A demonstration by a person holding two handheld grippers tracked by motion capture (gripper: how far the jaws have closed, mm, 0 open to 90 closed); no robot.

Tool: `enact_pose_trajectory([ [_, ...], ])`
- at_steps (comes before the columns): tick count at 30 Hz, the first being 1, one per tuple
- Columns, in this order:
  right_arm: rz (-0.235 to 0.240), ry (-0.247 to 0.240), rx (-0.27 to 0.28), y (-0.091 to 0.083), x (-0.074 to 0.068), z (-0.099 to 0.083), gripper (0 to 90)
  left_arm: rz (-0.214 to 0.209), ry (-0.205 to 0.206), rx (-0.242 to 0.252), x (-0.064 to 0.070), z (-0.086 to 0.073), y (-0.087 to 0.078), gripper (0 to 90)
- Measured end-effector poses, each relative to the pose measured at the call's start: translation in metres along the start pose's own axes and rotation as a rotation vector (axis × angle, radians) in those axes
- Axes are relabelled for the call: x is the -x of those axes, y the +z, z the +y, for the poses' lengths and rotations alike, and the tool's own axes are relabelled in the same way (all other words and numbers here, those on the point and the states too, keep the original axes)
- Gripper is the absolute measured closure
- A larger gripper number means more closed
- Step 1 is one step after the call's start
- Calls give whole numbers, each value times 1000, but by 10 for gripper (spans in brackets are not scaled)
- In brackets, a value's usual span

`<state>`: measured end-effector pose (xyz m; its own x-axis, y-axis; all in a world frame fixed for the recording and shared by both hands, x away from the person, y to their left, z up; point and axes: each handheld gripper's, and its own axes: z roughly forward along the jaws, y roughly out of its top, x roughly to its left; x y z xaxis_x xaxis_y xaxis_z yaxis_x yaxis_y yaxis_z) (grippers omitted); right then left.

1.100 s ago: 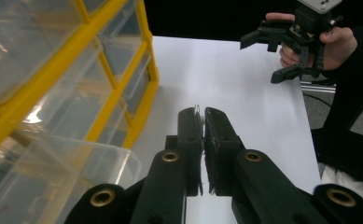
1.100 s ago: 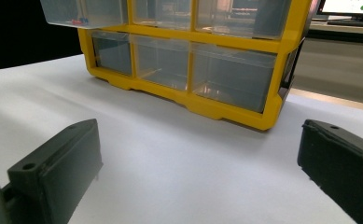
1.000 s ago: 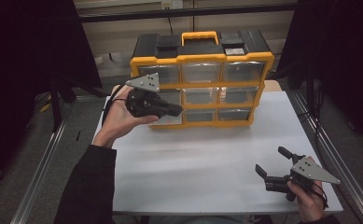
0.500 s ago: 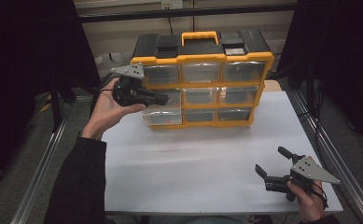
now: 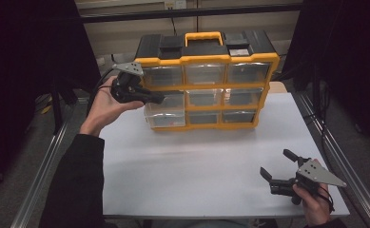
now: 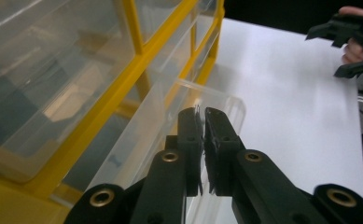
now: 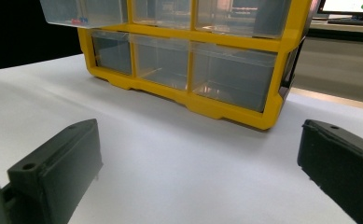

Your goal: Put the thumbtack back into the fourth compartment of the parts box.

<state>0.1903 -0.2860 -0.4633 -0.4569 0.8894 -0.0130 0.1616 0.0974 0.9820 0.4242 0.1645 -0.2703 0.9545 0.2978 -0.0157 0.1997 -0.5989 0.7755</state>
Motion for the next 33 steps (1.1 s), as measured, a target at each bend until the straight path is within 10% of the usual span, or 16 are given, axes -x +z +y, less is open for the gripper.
enact_pose_trajectory([
  [33, 7, 0, -5, 0, 0, 0, 0, 36, -22, -271, -13, -3, 36, 856],
])
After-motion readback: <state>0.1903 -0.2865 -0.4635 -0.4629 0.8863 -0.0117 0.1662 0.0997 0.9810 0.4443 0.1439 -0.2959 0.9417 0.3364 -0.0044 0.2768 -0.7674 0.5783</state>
